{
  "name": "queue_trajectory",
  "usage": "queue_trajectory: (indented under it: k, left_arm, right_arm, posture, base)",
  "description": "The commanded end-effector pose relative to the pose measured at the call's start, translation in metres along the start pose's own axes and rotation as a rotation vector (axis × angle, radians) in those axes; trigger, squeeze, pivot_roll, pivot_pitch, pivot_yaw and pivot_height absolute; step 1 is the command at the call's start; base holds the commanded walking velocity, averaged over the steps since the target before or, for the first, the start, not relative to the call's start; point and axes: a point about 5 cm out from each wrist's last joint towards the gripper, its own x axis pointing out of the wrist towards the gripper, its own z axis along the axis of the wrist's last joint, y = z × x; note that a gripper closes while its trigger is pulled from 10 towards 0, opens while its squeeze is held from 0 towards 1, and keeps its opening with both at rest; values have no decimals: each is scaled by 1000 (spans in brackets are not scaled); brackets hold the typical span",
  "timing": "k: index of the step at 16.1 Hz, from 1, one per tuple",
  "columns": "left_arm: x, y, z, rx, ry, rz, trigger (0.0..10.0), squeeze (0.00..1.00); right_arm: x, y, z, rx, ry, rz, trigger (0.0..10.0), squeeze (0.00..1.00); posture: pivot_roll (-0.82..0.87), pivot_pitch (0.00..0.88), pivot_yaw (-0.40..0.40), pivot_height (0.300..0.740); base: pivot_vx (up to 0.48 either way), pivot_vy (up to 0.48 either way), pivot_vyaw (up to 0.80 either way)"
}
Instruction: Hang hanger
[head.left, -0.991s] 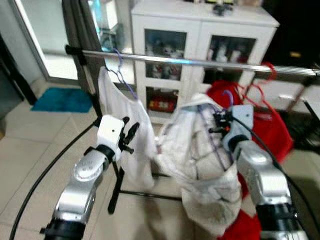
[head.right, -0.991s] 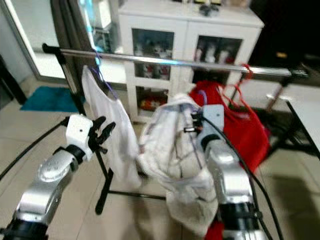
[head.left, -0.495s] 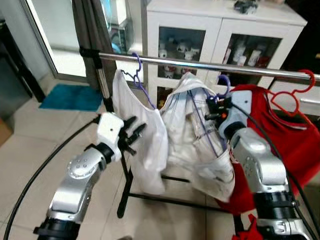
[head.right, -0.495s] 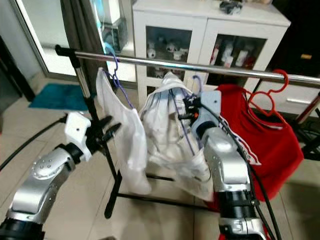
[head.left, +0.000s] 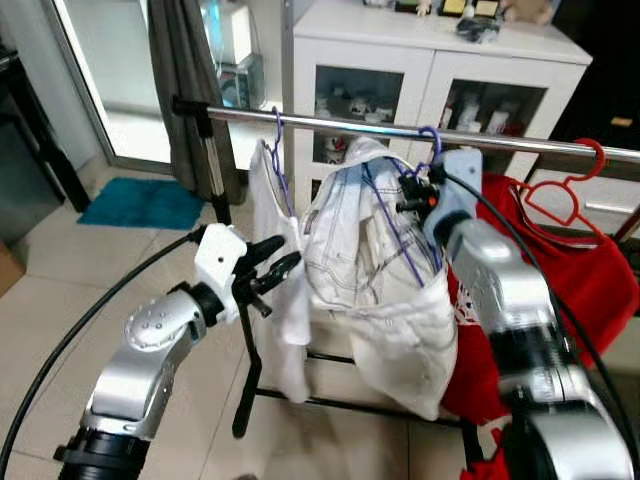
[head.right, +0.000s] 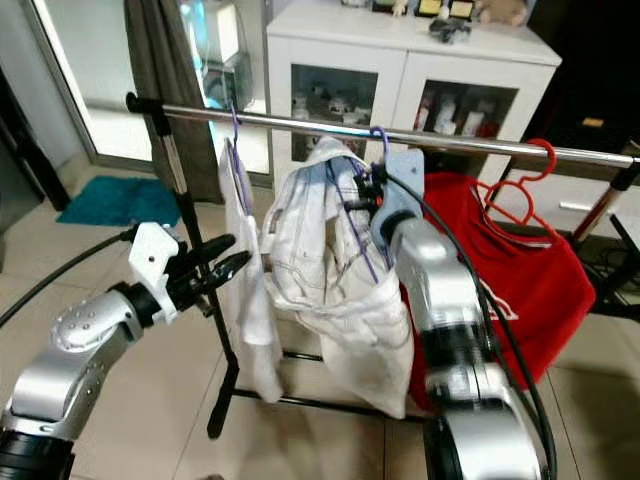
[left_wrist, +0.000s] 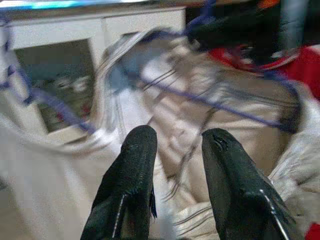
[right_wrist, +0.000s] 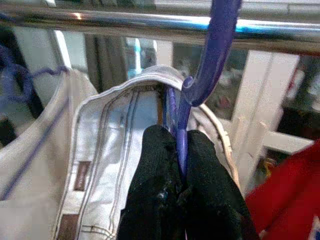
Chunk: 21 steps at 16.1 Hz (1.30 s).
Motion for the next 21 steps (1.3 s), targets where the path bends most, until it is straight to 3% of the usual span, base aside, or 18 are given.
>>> queue_trajectory:
  k: [1, 4, 6, 8, 9, 11, 12, 13, 14, 16, 17, 19, 21]
  left_arm:
    - [3, -2, 12, 23, -29, -40, 10000, 0]
    - [2, 0, 15, 33, -30, -53, 10000, 0]
    - [0, 0, 15, 38, -16, -70, 10000, 0]
    - [-2, -1, 14, 37, -8, -80, 10000, 0]
    - [-3, -2, 15, 35, -6, -89, 10000, 0]
    - [-3, -3, 16, 30, -9, -100, 10000, 0]
    - [-2, -3, 16, 27, -11, -103, 10000, 0]
    - [-2, -3, 17, 25, -12, -102, 10000, 0]
    - [-2, -3, 16, 24, -12, -102, 10000, 0]
    - [2, 1, 14, -9, -14, -18, 10000, 0]
    - [4, 2, 13, -21, -18, 11, 10000, 0]
    - [9, 2, 7, -48, -44, 114, 10000, 0]
    - [9, 2, 6, -48, -40, 138, 10000, 0]
  right_arm:
    - [7, -8, 24, 0, -63, -44, 10000, 0]
    - [21, -13, 36, 30, -37, -84, 10000, 0]
    - [29, -13, 35, 38, 39, -96, 10000, 0]
    - [32, -9, 26, 37, 119, -74, 10000, 0]
    - [32, -1, 11, 1, 223, -18, 10000, 0]
    - [32, 3, 0, -23, 274, 6, 10000, 0]
    - [32, 2, -1, -5, 260, 3, 10000, 678]
    - [32, 1, 1, 18, 230, -1, 10000, 1000]
    - [32, 0, 2, 26, 215, -1, 10000, 1000]
    - [29, -8, 21, 75, 23, 37, 10000, 1000]
    - [27, -10, 25, 95, -19, 53, 10000, 1000]
    - [7, -19, 27, 95, -143, 129, 10000, 1000]
    - [-6, -16, 28, 88, -189, 178, 10000, 1000]
  posture:
    - [-95, 0, 0, 740]
    - [-84, 0, 1, 740]
    - [-78, 0, -2, 740]
    - [-73, 0, -6, 740]
    - [-70, 0, -9, 740]
    - [-69, 0, -8, 740]
    - [-69, 0, -6, 740]
    - [-69, 0, -4, 740]
    - [-70, 0, -2, 740]
    - [-78, 0, 9, 740]
    - [-78, 0, 9, 740]
    - [-100, 0, 27, 740]
    - [-106, 0, 32, 740]
  base:
    - [0, 0, 0]
    - [0, 0, 0]
    - [0, 0, 0]
    - [0, 0, 0]
    - [0, 0, 0]
    - [0, 0, 0]
    - [0, 0, 0]
    - [0, 0, 0]
    - [0, 0, 0]
    - [0, 0, 0]
    - [0, 0, 0]
    - [0, 0, 0]
    - [0, 0, 0]
